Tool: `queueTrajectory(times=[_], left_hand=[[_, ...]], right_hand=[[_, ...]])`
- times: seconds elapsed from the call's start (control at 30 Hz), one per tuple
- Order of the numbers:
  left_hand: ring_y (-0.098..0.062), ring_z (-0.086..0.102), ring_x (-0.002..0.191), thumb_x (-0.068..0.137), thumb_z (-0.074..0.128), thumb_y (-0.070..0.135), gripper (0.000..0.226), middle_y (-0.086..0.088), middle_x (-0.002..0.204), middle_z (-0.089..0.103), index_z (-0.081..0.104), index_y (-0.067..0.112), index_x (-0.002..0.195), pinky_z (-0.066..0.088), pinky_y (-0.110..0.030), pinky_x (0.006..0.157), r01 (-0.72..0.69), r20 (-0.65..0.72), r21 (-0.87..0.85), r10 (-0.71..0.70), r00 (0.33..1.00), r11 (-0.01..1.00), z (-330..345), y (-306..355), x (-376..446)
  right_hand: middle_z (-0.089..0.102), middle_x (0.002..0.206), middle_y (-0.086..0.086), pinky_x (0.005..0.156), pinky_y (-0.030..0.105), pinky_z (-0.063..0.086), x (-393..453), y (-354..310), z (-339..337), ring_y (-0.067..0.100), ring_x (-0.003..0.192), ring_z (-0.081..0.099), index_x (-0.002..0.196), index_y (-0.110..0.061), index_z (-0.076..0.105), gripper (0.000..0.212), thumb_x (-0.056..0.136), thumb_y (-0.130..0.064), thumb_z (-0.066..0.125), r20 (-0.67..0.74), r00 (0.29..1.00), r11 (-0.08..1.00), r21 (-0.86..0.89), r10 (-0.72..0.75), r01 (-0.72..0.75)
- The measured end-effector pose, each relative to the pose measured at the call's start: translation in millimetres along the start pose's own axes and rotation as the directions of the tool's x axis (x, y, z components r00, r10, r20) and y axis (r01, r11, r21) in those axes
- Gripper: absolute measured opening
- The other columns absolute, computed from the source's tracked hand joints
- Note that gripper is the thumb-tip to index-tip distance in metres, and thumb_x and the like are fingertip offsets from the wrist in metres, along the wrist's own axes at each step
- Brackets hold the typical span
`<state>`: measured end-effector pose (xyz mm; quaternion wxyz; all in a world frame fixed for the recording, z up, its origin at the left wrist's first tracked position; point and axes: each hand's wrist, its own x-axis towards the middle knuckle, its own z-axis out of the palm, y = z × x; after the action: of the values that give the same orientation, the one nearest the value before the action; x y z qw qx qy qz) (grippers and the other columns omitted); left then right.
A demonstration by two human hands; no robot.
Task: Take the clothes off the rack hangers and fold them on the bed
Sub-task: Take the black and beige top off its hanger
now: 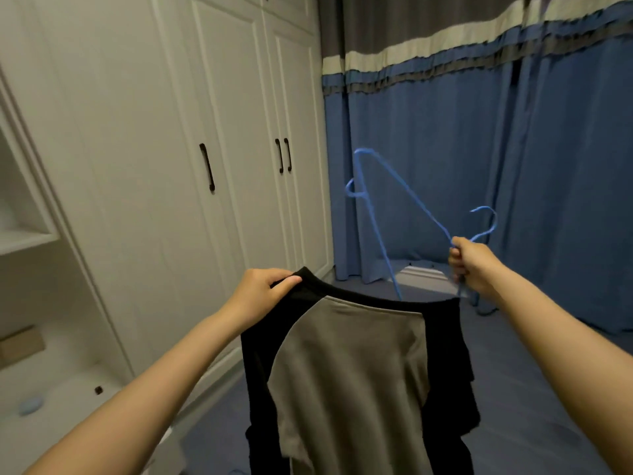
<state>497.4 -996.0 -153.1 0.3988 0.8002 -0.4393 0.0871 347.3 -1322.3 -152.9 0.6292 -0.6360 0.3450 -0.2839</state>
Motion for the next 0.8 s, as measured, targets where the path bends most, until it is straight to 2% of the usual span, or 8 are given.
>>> queueTrajectory(times=[0.13,0.2,0.37,0.43,0.5,0.63,0.7,0.8], left_hand=[[0.009,0.059,0.075,0.091,0.06,0.018,0.017,0.02,0.077,0.067,0.073,0.008,0.091,0.044,-0.014,0.073,0.062,-0.051,0.015,-0.061,0.997,0.998,0,-13,13],[0.006,0.059,0.073,0.092,0.058,0.021,0.015,0.019,0.077,0.065,0.071,0.014,0.087,0.042,-0.01,0.07,0.085,-0.02,0.053,-0.084,0.996,0.995,7,-15,21],[0.004,0.054,0.065,0.093,0.057,0.024,0.023,0.015,0.069,0.06,0.071,0.007,0.087,0.037,-0.009,0.063,0.108,0.126,0.203,-0.135,0.983,0.973,33,-37,29],[0.0,0.05,0.062,0.093,0.057,0.023,0.026,0.003,0.068,0.063,0.07,0.003,0.084,0.036,-0.017,0.061,0.156,0.098,0.227,-0.182,0.978,0.961,32,-49,28],[-0.01,0.053,0.069,0.092,0.058,0.022,0.027,-0.009,0.075,0.067,0.07,-0.001,0.085,0.037,-0.018,0.062,0.199,0.054,0.236,-0.217,0.975,0.951,24,-56,26],[-0.02,0.061,0.076,0.092,0.058,0.02,0.025,-0.01,0.082,0.069,0.071,-0.001,0.092,0.04,-0.016,0.064,0.263,-0.071,0.25,-0.253,0.965,0.932,-2,-65,19],[-0.019,0.061,0.077,0.093,0.057,0.019,0.024,-0.008,0.083,0.07,0.072,0.0,0.093,0.04,-0.015,0.064,0.297,-0.165,0.257,-0.261,0.951,0.92,-16,-69,18],[-0.024,0.061,0.078,0.093,0.056,0.02,0.026,-0.016,0.083,0.07,0.07,-0.002,0.088,0.041,-0.026,0.067,0.334,-0.27,0.269,-0.262,0.927,0.904,-31,-74,21]], right_hand=[[0.02,0.033,-0.007,0.049,0.027,0.018,30,5,21,0.007,0.028,0.015,0.059,-0.021,0.024,0.042,0.1,-0.03,0.029,0.122,0.99,0.97,0.223,0.071,-0.097],[0.021,0.032,-0.007,0.049,0.026,0.018,42,12,46,0.007,0.027,0.017,0.059,-0.02,0.025,0.045,0.101,-0.034,0.028,0.22,0.973,0.938,0.321,0.061,-0.132],[0.02,0.032,-0.006,0.05,0.022,0.016,61,11,110,0.009,0.025,0.018,0.053,-0.02,0.026,0.051,0.101,-0.039,0.025,0.358,0.933,0.641,0.71,0.028,-0.291],[0.021,0.033,-0.007,0.048,0.021,0.016,71,8,130,0.008,0.026,0.017,0.049,-0.02,0.031,0.056,0.1,-0.041,0.028,0.349,0.937,0.624,0.732,0.002,-0.274],[0.021,0.034,-0.008,0.044,0.02,0.017,79,5,142,0.008,0.028,0.016,0.056,-0.021,0.029,0.05,0.1,-0.044,0.03,0.299,0.954,0.697,0.685,-0.006,-0.21],[0.032,0.041,-0.009,0.037,0.02,0.021,96,13,146,0.008,0.035,0.026,0.06,-0.021,0.033,0.045,0.099,-0.042,0.034,0.113,0.994,0.898,0.437,0.0,-0.05],[0.046,0.057,0.0,0.048,0.027,0.03,105,32,149,0.018,0.054,0.044,0.06,-0.018,0.041,0.045,0.099,-0.038,0.035,0.045,0.997,0.992,0.117,-0.058,0.053],[0.061,0.1,0.029,0.078,0.037,0.041,114,89,170,0.036,0.1,0.058,0.086,0.002,0.065,0.052,0.1,-0.036,0.033,0.126,0.991,0.944,-0.319,-0.048,0.086]])
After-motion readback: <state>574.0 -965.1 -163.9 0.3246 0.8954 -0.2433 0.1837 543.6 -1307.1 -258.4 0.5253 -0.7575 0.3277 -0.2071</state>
